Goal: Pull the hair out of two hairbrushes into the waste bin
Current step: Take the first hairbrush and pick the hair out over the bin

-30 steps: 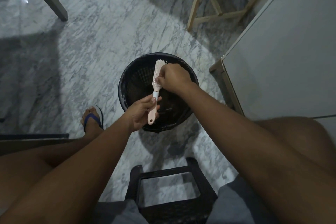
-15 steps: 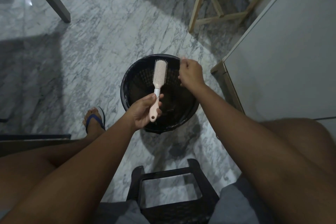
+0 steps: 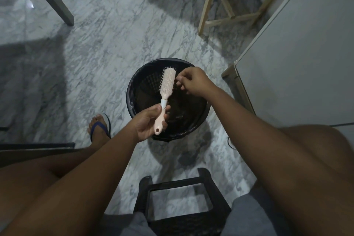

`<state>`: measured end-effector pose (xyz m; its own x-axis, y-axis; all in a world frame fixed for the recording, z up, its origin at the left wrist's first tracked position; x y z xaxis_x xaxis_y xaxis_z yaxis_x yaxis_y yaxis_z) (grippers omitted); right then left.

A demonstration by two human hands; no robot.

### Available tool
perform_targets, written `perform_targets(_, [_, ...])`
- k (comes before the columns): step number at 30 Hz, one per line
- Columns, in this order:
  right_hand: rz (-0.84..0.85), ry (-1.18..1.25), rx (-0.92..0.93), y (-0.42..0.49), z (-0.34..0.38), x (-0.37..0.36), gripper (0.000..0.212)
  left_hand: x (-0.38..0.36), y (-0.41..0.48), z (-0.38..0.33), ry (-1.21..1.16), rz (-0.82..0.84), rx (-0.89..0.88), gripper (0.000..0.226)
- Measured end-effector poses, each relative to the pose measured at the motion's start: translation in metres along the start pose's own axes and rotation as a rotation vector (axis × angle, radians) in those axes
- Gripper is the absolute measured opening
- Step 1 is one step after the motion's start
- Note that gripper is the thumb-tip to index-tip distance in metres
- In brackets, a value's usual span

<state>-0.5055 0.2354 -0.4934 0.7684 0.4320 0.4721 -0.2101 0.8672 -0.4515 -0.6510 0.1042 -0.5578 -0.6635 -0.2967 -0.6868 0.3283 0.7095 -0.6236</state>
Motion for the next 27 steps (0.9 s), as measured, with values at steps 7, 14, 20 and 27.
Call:
perform_targets(7, [-0.036,-0.152,0.098,-0.006,0.005,-0.005,0.051,-0.013,0.004,0.002,-0.057,0.078,-0.01,0.029])
perform_targets(14, [-0.036,-0.184,0.171,0.003,0.008,0.002,0.02,-0.01,0.005,-0.003,-0.058,0.081,-0.018,0.031])
perform_targets(20, [-0.218,-0.105,0.024,0.013,-0.007,0.027,0.018,-0.005,0.0,0.0,-0.021,0.051,-0.013,0.027])
perform_targets(27, [-0.153,0.007,-0.018,0.001,0.002,0.003,0.066,-0.009,-0.011,-0.001,0.178,-0.021,-0.014,0.028])
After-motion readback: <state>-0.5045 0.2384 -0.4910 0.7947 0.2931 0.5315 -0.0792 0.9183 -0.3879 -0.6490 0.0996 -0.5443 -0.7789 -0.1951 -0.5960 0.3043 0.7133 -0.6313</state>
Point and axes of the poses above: each hand's wrist, its own y-axis towards the middle knuckle, its own x-axis out of the back of the hand, z = x × y, the point moved 6 cm from there along y, towards the middle knuckle, and after that the axes turned 5 degrees about -x, right-handed, at the moved point
